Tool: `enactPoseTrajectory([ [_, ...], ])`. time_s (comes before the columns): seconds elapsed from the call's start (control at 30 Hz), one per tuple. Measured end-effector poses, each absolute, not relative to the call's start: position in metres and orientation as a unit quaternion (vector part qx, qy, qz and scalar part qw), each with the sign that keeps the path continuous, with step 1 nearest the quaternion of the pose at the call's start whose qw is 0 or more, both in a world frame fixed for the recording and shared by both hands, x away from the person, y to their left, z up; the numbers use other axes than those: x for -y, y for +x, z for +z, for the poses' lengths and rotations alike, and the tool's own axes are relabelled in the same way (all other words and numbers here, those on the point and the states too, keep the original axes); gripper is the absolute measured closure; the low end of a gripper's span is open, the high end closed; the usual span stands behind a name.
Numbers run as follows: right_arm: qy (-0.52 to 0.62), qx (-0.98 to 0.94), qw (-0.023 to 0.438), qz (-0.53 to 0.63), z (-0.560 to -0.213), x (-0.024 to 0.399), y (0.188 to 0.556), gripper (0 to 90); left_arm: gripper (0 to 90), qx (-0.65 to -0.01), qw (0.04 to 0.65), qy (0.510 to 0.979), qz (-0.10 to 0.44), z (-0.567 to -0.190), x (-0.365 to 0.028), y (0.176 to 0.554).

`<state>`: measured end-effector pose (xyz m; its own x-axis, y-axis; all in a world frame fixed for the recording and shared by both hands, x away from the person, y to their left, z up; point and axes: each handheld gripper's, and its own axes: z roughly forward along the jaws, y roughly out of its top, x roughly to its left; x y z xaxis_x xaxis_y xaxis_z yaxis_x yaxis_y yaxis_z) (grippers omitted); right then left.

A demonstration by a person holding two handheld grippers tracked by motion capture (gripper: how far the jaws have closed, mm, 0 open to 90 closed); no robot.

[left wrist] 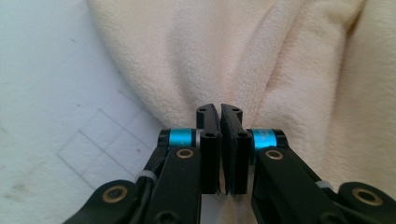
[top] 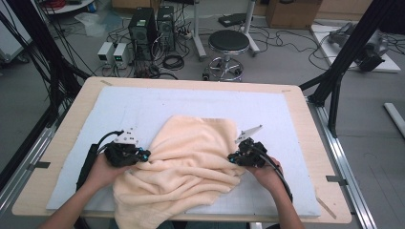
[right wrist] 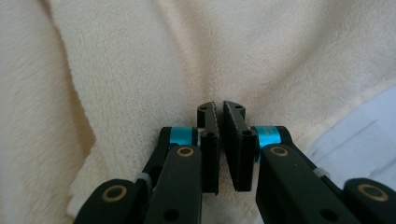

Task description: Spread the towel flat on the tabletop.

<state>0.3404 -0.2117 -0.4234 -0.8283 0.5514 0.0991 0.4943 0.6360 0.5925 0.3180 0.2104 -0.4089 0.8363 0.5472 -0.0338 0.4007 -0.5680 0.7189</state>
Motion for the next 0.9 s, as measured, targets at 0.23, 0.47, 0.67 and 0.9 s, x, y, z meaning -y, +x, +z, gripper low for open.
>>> enactPoseTrajectory([
  [0.23,0.305,-0.882,0.081,0.35,-0.405,0.226,0.341,66.2,67.7,-0.301,0.416,0.85,0.116,-0.396,-0.212,0.338],
  [0.47,0.375,-0.838,0.14,0.37,-0.405,0.243,0.379,53.5,56.5,-0.353,0.413,0.83,0.131,-0.406,-0.205,0.377],
  [0.67,0.394,-0.838,0.111,0.361,-0.429,0.231,0.397,60.3,60.7,-0.372,0.373,0.842,0.12,-0.43,-0.196,0.394],
  [0.9,0.378,-0.853,0.134,0.334,-0.42,0.234,0.393,89.5,85.3,-0.348,0.389,0.845,0.117,-0.423,-0.186,0.384],
])
